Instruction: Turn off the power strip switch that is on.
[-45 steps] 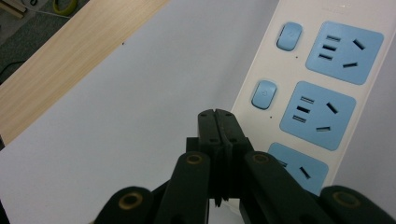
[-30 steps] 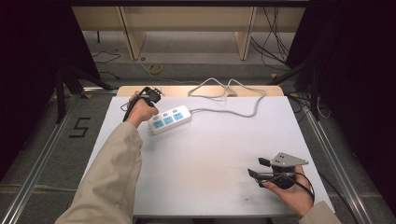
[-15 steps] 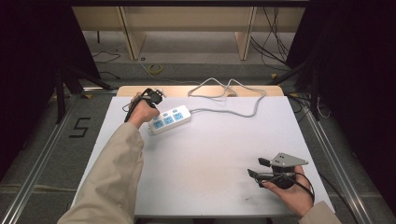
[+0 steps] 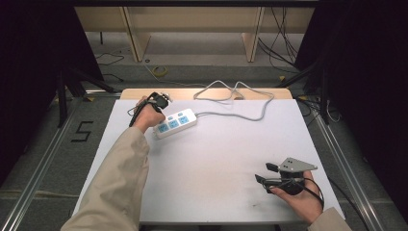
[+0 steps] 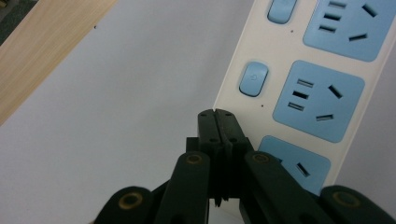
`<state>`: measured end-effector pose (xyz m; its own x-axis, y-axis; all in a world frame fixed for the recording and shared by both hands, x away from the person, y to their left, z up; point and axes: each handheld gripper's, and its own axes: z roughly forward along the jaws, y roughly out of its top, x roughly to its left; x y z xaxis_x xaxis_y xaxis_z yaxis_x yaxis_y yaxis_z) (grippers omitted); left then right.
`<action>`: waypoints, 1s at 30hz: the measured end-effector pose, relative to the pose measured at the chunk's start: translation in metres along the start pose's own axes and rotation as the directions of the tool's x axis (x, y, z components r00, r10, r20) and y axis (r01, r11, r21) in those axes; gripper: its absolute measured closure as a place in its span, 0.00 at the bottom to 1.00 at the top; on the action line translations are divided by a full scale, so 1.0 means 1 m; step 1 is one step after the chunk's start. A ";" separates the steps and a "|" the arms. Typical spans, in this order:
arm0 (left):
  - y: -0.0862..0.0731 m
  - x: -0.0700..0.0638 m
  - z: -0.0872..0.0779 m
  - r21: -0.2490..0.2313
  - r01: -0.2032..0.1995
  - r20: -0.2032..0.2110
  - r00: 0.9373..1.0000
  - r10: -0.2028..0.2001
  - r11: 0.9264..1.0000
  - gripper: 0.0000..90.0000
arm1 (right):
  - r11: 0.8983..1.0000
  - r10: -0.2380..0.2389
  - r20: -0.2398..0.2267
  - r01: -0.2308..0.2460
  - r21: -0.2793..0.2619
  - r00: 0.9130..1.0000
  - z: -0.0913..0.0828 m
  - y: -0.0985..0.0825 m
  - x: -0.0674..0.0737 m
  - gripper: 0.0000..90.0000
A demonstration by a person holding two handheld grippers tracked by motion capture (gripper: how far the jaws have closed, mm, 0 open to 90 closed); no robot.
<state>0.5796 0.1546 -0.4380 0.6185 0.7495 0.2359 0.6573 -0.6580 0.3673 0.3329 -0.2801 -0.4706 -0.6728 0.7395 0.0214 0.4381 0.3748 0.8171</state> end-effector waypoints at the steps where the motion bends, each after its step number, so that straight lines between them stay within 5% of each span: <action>1: 0.000 0.000 0.000 -0.001 0.003 0.000 1.000 -0.003 1.000 1.00 | 1.000 0.000 0.000 0.000 0.000 1.000 0.000 0.000 0.000 0.42; 9: 0.000 0.000 0.000 0.007 0.016 0.010 1.000 -0.016 1.000 1.00 | 1.000 -0.002 0.000 0.002 0.002 1.000 0.000 0.000 0.000 0.42; 12: -0.001 0.002 0.000 0.043 -0.007 -0.006 1.000 0.008 0.999 1.00 | 1.000 -0.003 0.001 0.003 0.002 1.000 0.000 0.000 0.000 0.42; 24: 0.000 0.000 -0.002 -0.008 0.019 0.031 0.999 -0.019 1.000 1.00 | 1.000 -0.004 -0.002 0.004 0.005 1.000 0.002 0.000 0.000 0.42; 30: 0.001 0.000 -0.001 0.010 0.006 0.019 1.000 -0.006 1.000 1.00 | 1.000 -0.005 -0.003 0.005 0.005 1.000 0.001 0.000 0.000 0.42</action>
<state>0.5796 0.1542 -0.4373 0.6224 0.7521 0.2167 0.6654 -0.6542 0.3596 0.3333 -0.2792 -0.4710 -0.6768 0.7360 0.0191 0.4377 0.3814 0.8142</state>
